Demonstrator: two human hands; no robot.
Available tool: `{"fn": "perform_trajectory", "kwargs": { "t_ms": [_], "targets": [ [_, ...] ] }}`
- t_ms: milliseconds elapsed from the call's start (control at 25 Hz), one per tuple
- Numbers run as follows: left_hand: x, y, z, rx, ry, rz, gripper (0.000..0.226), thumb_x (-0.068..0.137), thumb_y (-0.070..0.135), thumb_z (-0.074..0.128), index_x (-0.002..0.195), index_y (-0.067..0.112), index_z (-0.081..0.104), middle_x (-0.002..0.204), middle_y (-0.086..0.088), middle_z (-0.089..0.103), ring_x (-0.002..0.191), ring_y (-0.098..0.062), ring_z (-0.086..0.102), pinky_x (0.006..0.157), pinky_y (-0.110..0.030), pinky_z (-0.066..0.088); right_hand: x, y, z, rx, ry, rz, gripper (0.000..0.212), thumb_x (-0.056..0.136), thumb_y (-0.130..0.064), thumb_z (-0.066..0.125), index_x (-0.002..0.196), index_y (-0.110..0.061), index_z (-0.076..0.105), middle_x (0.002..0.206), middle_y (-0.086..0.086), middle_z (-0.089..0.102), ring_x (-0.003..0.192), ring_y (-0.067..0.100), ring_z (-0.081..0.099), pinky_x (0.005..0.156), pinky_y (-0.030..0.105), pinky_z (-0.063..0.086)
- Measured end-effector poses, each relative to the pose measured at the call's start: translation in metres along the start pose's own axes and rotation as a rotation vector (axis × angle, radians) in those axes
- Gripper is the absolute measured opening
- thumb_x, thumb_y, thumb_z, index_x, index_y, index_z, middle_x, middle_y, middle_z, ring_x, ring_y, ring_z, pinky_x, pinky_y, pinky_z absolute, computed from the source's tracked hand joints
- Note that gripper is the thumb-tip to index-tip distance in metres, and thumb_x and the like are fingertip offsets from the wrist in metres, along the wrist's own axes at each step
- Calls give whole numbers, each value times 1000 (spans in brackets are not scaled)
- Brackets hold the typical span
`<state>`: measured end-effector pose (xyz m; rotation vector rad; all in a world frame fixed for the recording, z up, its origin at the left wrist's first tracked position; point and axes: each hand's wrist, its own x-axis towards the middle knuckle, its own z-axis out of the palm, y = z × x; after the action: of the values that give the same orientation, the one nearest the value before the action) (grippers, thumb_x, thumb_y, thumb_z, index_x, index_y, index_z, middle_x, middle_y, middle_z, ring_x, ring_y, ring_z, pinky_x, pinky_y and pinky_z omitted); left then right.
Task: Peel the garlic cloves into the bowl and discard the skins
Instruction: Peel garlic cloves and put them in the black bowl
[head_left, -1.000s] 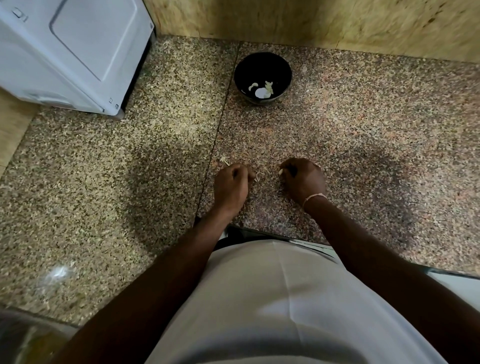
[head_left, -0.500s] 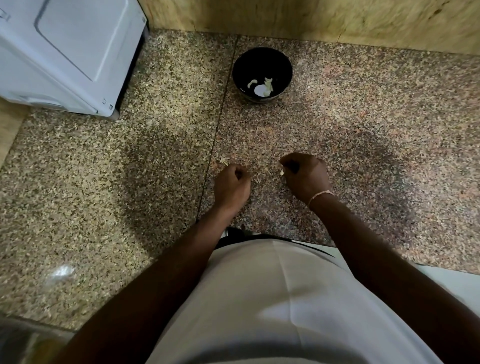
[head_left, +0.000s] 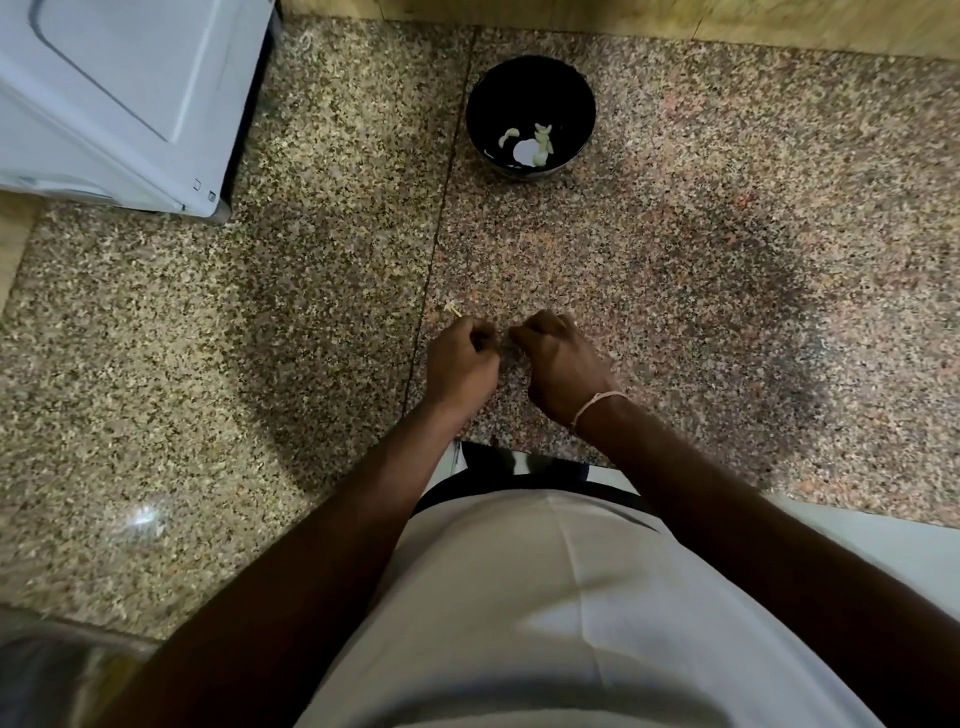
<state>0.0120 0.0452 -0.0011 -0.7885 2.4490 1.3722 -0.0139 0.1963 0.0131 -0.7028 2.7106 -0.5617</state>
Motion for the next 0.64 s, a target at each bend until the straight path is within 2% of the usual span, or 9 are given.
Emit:
{"fn": "perform_trajectory", "kwargs": {
  "t_ms": [80, 200, 320, 440, 560, 640],
  "targets": [
    [-2, 1, 0, 92, -15, 48, 23, 96, 3, 63, 115, 13, 72, 102, 4, 69, 81, -1, 60, 56, -2, 41, 4, 7, -3, 48, 49, 61, 40, 83, 11, 55, 116, -8, 71, 110, 14, 64, 106, 34, 58, 83, 43, 56],
    [-1, 11, 4, 173, -83, 113, 17, 94, 4, 68, 106, 15, 74, 84, 16, 63, 71, 8, 53, 52, -3, 39, 10, 9, -4, 23, 41, 97, 34, 89, 5, 58, 114, -12, 72, 110, 11, 62, 107, 32, 57, 83, 41, 55],
    [-2, 17, 6, 194, -56, 77, 2, 92, 13, 72, 91, 15, 73, 74, 13, 62, 64, 3, 53, 50, -19, 39, 8, 2, -4, 14, -3, 27, 33, 92, -1, 60, 119, -16, 72, 111, 9, 61, 109, 30, 54, 82, 42, 54],
    [-5, 13, 0, 182, 50, 24, 13, 88, 3, 69, 85, 16, 69, 74, 12, 61, 65, 3, 52, 48, -9, 32, 13, 6, -8, 22, 44, 103, 37, 88, 6, 57, 117, -10, 72, 114, 12, 62, 110, 32, 54, 85, 43, 54],
    [-12, 9, -5, 179, 37, 20, 18, 86, -2, 69, 91, 15, 69, 83, 6, 66, 68, -3, 56, 49, -8, 34, 5, -4, -4, -40, 20, 50, 32, 91, 4, 56, 117, -10, 70, 116, 11, 60, 111, 30, 51, 84, 44, 54],
    [-13, 8, -6, 178, 37, 36, 16, 88, -1, 69, 97, 12, 70, 90, 3, 68, 73, -10, 58, 54, -12, 35, 1, -9, -2, -18, -17, 6, 30, 91, 3, 57, 114, -9, 71, 114, 10, 62, 109, 30, 53, 85, 44, 54]
  ]
}}
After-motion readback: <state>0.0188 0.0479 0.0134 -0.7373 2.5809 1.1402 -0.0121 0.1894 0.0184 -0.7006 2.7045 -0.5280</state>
